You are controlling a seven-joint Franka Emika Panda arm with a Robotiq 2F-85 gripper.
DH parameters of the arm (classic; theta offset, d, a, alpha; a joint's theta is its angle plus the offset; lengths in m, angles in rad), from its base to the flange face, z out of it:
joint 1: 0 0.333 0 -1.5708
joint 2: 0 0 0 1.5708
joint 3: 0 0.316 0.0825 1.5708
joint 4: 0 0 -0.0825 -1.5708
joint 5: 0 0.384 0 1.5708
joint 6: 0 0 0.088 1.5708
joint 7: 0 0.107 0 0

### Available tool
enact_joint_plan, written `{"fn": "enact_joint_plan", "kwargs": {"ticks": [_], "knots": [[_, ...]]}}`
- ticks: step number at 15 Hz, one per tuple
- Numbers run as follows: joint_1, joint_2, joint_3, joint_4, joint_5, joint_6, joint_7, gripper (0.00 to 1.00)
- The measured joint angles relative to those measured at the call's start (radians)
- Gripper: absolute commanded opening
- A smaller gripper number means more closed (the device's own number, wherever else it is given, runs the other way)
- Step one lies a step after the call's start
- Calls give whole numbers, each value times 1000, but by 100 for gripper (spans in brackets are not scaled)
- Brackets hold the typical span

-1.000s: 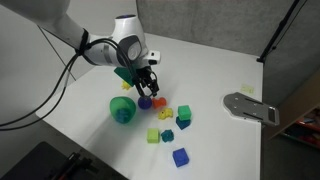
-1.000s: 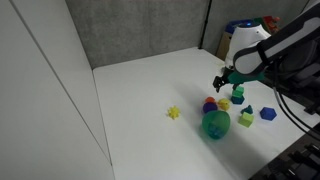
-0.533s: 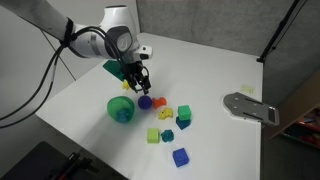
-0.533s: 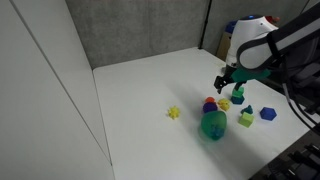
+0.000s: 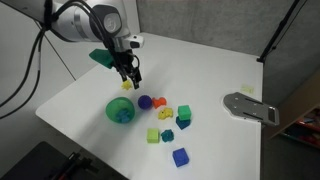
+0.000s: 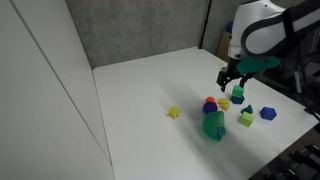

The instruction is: Put the green block on top of the blue block at the back of the table

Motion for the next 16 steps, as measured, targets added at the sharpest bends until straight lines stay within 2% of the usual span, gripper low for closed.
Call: {"fn": "enact_joint_plan", "kwargs": {"ticks": [8,16], "knots": [[-59,-107,75,1,97,-44,-207,100],[-66,-249,101,-13,126,-149,-229,100]]}}
